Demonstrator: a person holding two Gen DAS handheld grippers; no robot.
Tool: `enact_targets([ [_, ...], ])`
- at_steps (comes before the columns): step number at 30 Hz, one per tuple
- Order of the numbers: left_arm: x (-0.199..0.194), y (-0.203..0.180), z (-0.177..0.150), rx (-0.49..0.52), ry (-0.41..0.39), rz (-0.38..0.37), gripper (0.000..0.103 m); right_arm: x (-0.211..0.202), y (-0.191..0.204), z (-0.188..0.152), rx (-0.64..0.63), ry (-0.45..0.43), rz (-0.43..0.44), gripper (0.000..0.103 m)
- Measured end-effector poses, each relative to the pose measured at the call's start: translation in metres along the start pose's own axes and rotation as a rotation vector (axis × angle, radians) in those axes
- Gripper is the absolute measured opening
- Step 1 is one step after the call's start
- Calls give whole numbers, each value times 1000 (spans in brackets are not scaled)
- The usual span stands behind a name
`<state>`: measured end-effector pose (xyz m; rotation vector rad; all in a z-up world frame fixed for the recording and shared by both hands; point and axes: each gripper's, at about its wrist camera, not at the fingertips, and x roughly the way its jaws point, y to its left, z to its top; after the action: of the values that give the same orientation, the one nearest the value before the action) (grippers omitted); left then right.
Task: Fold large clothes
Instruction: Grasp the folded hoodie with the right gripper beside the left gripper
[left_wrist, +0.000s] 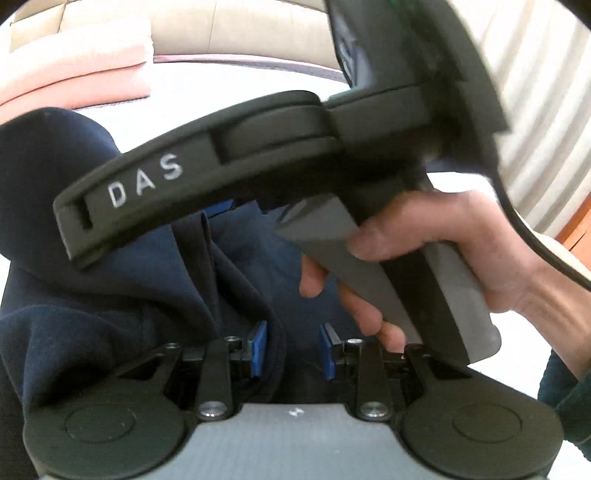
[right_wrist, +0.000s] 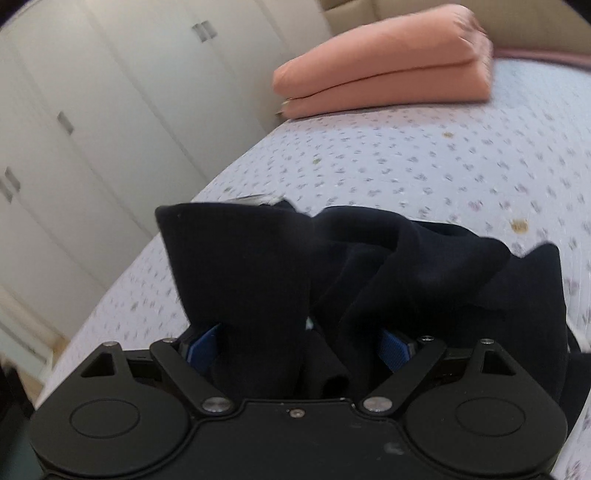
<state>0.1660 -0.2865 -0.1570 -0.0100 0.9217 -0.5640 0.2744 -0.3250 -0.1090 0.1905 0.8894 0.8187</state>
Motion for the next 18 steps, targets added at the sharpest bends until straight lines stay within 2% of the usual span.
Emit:
enact_targets([
  [3,-4,9,2,3,2,-6,32,-8,-4,2,-6,-1,85,103],
  [8,1,4,0,29,-2,3,32,-11,-10,12,-14,9,126,103],
  [12,0,4,-2,31,-7,5,32,-2,-1,15,-43,-11,8,103],
  [13,0,3,-2,31,-7,7,32,0,-1,17,-23,-17,-26,97],
  [15,-4,1,-3,33,-14,11,32,-4,-8,14,69,-72,-31,48],
  [16,-9,0,-4,37,-25,11,32,-10,-12,11,108,-113,-32,16],
  [18,-23,0,-5,36,-40,-8,32,-21,-16,4,140,-200,-47,16],
])
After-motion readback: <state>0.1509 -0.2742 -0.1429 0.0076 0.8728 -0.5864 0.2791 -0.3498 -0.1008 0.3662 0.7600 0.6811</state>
